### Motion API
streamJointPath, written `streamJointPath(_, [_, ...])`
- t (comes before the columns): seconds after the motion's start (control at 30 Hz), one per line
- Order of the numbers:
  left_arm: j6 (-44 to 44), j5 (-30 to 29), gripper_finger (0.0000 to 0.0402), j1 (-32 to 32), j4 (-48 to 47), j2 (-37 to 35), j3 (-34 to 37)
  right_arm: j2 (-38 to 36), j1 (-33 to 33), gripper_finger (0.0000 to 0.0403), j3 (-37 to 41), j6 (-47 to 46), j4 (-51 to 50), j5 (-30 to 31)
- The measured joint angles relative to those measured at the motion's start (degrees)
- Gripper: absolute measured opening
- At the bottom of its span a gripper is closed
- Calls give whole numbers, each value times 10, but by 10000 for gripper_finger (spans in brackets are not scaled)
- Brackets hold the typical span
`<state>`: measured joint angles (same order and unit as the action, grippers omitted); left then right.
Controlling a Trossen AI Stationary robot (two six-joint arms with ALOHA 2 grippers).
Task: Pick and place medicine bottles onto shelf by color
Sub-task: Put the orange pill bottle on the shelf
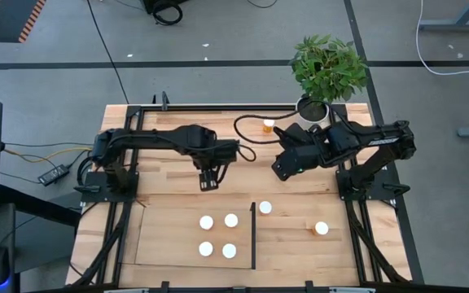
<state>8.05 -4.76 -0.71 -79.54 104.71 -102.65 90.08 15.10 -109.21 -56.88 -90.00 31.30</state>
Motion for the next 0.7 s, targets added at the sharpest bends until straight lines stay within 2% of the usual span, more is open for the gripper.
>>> streamJointPath(0.17, [33,-1,213,38,5,-28,20,0,13,299,0,0,0,10])
streamJointPath(0.43, [165,1,230,101,47,-176,247,0,28,299,0,19,0,21])
streamJointPath(0.6, [263,1,224,145,66,-245,280,0,24,299,0,43,0,27])
streamJointPath(0.7, [303,1,214,174,74,-250,282,0,21,299,0,49,0,30])
